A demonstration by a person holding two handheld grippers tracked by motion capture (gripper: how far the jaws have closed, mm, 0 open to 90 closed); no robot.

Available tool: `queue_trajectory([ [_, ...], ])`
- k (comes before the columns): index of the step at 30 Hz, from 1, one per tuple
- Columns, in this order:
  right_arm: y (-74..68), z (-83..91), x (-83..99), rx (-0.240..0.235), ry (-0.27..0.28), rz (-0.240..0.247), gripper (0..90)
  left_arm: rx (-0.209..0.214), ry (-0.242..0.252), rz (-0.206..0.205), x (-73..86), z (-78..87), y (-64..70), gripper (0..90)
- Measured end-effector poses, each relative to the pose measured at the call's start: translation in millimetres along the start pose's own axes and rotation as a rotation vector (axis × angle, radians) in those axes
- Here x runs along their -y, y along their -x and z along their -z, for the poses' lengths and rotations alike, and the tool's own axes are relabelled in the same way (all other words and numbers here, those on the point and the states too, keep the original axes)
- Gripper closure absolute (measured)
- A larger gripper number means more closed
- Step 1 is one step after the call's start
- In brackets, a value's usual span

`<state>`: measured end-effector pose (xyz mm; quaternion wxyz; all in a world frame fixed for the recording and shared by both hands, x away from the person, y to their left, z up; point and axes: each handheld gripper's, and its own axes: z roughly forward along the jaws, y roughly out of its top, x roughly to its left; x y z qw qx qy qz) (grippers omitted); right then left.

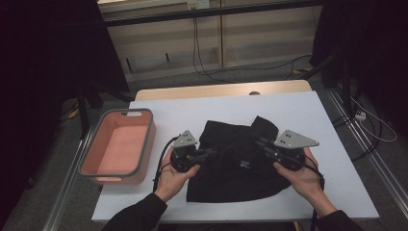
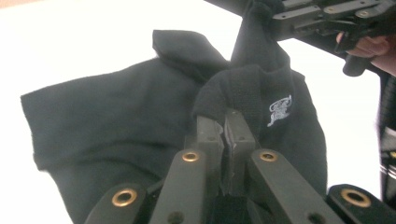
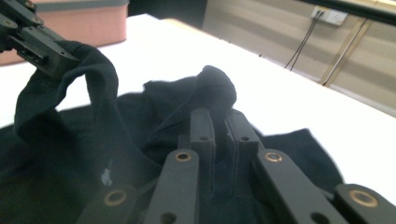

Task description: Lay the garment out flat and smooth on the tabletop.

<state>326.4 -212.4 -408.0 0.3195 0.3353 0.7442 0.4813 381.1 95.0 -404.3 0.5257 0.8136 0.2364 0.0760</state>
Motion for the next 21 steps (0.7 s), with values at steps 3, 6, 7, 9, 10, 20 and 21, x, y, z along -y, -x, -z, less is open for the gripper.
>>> queue_trajectory([
  [3,7.3,-5.5,-9.2,0.015,0.021,-0.006,83.7,-0.021,0.033,0.009,-9.9,-1.8,-7.4,87.3],
  [6,12.6,-9.2,-17.4,0.024,0.039,-0.008,83.7,-0.039,0.064,0.026,-18.4,-1.0,-14.7,87.3],
  [7,14.2,-10.1,-19.5,0.028,0.045,-0.008,83.7,-0.048,0.074,0.029,-20.8,-0.8,-16.8,87.4],
  [9,17.2,-12.0,-22.5,0.035,0.051,-0.014,83.6,-0.059,0.082,0.033,-24.9,-1.2,-21.1,87.4],
  [10,19.1,-13.5,-23.1,0.033,0.055,-0.014,83.5,-0.068,0.083,0.032,-25.9,-2.0,-23.1,87.4],
  [20,3.1,-22.3,15.1,-0.018,-0.08,-0.036,81.5,-0.072,-0.015,0.017,4.3,-0.8,-22.8,87.4],
  [21,0.8,-20.7,19.0,-0.024,-0.091,-0.039,81.2,-0.069,-0.029,0.007,8.6,-0.6,-20.7,87.4],
])
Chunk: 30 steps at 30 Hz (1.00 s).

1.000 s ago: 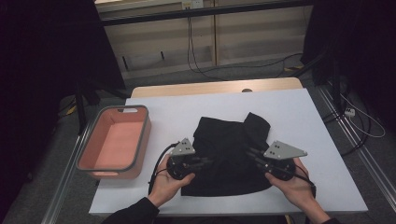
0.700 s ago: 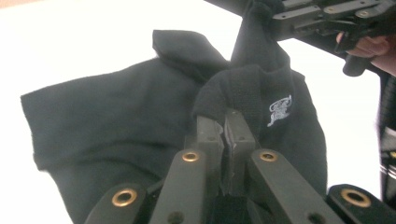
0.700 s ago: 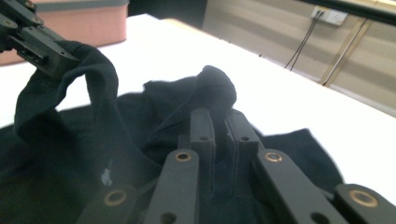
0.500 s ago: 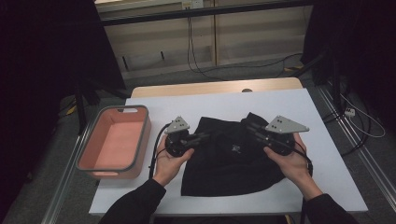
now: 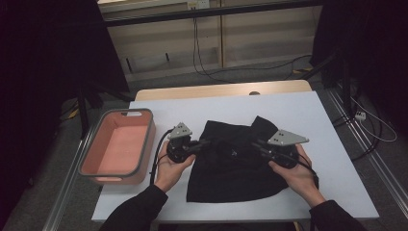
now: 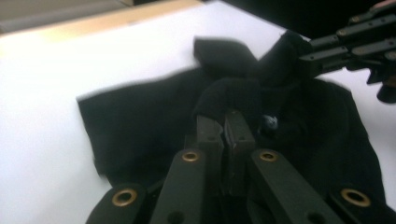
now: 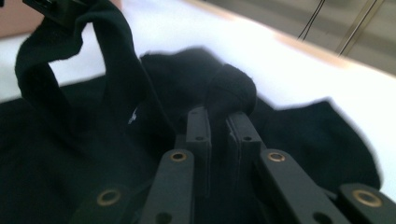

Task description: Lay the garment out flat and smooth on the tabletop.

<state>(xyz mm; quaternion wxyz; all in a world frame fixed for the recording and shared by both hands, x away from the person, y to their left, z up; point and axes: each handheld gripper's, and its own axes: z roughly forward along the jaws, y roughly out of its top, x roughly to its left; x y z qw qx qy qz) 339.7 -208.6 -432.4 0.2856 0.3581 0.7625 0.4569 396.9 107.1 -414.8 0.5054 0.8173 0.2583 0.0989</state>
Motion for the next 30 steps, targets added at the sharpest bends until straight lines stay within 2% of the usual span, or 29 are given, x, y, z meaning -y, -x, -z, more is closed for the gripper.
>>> queue_trajectory([
  [2,-4.5,2.7,8.0,-0.017,-0.015,-0.012,79.8,0.01,-0.022,-0.011,6.9,1.5,3.6,87.4],
  [7,-18.9,13.1,20.8,-0.054,-0.042,-0.012,75.3,0.04,-0.041,-0.024,17.6,6.5,11.6,87.3],
  [13,-29.3,24.5,25.7,-0.067,-0.051,0.001,63.0,0.063,-0.054,-0.042,27.0,14.1,20.6,87.2],
  [18,-25.1,31.8,24.0,-0.033,-0.017,-0.004,53.4,0.077,-0.066,-0.046,33.8,17.5,24.6,87.1],
  [22,-19.6,24.6,13.3,-0.029,0.008,0.004,59.0,0.09,-0.072,-0.054,35.6,18.5,28.8,86.9],
  [25,-15.5,14.4,9.5,-0.017,-0.012,0.036,63.0,0.098,-0.078,-0.063,36.6,18.9,30.8,86.0],
  [26,-13.0,11.1,11.0,-0.016,-0.021,0.031,63.1,0.099,-0.077,-0.062,36.9,19.1,31.2,85.4],
  [30,-5.6,6.4,21.8,-0.004,-0.069,0.035,62.2,0.098,-0.069,-0.051,36.3,19.0,29.2,76.3],
])
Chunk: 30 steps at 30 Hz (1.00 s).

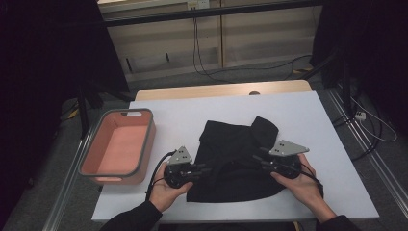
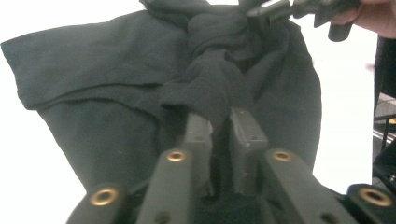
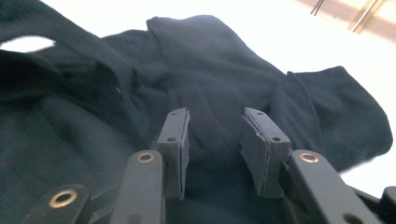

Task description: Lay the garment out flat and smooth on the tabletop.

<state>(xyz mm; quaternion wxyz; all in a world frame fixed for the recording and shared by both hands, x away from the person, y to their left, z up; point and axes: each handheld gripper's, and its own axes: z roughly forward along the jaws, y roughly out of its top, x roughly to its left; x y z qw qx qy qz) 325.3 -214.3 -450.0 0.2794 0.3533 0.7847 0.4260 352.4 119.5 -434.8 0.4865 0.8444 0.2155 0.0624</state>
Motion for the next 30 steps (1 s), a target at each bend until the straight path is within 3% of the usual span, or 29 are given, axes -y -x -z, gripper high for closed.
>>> queue_trajectory([
  [4,5.2,-0.2,6.2,-0.013,-0.019,-0.02,61.7,-0.006,-0.007,0.004,-0.1,-3.6,-1.9,69.8],
  [9,2.4,-3.3,10.7,-0.031,-0.055,0.002,60.8,-0.005,-0.021,-0.012,0.8,-2.7,1.6,63.3],
  [12,0.6,-2.9,13.7,-0.041,-0.072,0.006,60.5,-0.016,-0.04,-0.031,2.6,-3.9,6.0,59.8],
  [19,-2.3,-2.9,21.2,-0.061,-0.127,0.014,60.6,0.002,-0.106,-0.062,10.6,-12.4,17.2,54.8],
  [25,-8.7,3.5,22.7,-0.079,-0.144,0.013,76.8,0.037,-0.17,-0.099,17.9,-15.2,29.1,52.7],
  [30,-9.4,8.8,16.9,-0.09,-0.094,-0.013,80.7,0.033,-0.214,-0.121,23.0,-17.7,32.3,51.7],
])
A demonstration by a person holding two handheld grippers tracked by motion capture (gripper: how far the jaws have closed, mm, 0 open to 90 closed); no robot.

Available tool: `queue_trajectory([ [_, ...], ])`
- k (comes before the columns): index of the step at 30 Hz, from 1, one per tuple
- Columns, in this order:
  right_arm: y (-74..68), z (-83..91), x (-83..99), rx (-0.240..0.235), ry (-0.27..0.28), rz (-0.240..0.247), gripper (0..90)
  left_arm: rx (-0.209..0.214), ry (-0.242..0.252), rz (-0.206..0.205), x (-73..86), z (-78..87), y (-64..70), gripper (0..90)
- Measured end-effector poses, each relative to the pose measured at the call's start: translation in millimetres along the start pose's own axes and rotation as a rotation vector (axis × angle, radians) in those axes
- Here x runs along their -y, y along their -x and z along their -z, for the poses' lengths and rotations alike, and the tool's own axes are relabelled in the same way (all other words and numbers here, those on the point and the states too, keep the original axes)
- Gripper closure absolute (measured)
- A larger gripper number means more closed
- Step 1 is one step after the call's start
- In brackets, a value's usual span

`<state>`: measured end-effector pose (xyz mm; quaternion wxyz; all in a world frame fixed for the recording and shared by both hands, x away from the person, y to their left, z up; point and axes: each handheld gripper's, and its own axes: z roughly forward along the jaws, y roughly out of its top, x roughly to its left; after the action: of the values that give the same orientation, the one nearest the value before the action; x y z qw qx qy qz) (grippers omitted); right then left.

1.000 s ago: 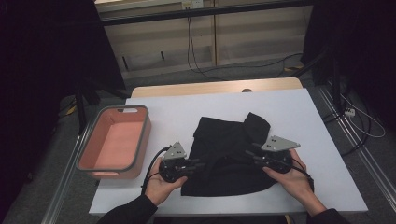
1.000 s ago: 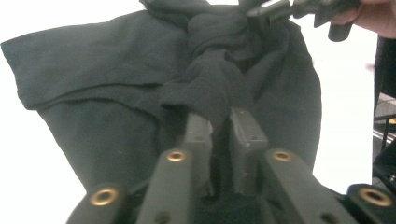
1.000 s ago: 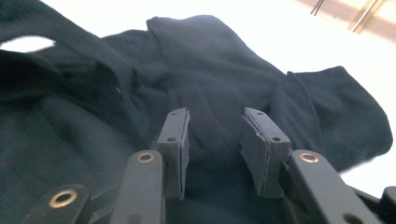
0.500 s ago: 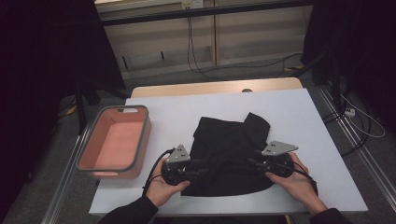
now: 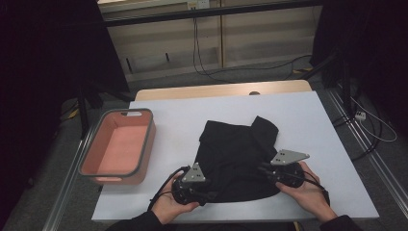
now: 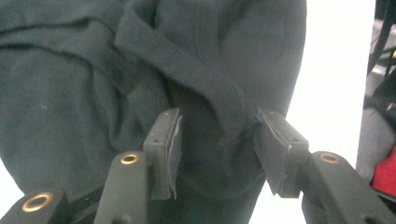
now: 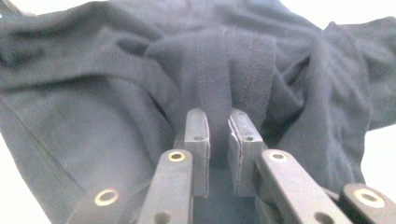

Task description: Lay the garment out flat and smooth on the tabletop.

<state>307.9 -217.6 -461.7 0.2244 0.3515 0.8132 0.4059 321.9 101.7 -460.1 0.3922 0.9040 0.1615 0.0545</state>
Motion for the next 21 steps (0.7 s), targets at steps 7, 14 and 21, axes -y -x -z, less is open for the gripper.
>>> queue_trajectory([
  [7,5.9,7.0,-7.0,0.005,0.081,-0.039,81.4,0.018,0.022,0.02,-6.7,5.9,-2.0,81.4],
  [14,15.4,10.6,-23.7,0.018,0.168,-0.07,81.6,-0.032,0.182,0.083,-27.6,29.3,-23.7,87.1],
  [21,28.5,17.5,-50.5,0.046,0.263,-0.091,81.8,-0.067,0.27,0.143,-42.6,34.4,-48.9,87.1],
])
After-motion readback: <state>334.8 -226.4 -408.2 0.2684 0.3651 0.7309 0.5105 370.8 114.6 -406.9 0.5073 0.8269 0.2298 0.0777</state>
